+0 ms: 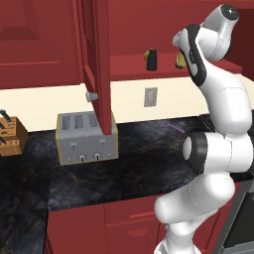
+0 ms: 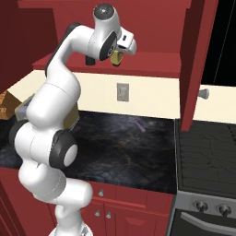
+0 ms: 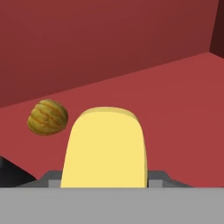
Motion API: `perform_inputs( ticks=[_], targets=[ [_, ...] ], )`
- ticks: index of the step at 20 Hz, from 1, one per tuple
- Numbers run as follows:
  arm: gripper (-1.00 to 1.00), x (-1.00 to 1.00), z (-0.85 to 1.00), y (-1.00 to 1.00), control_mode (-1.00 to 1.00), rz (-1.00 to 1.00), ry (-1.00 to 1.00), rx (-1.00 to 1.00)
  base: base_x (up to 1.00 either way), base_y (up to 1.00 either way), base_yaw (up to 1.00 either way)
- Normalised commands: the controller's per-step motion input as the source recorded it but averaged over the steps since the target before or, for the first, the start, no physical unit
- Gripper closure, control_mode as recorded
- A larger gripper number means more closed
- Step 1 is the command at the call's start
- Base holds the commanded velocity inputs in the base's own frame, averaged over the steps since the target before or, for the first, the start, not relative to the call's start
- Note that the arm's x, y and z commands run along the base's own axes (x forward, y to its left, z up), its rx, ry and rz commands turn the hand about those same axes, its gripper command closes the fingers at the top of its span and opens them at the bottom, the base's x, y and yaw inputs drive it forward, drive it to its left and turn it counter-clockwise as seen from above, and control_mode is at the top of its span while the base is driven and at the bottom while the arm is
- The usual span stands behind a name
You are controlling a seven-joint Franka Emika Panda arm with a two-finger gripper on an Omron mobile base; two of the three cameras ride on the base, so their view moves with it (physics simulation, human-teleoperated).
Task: Pick the mustard and shaker from the counter and place them in the cabinet.
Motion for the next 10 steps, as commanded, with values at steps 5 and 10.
perform_inputs(
  ticks=[5,10],
  targets=[
    [1.0,0.11,-0.3,0.0,-1.0,0.0,0.01,0.0,0.0,0.0,0.0],
    [-1.0,0.1,-0.29,0.0,-1.0,0.0,0.0,-0.01,0.0,0.0,0.0]
  ],
)
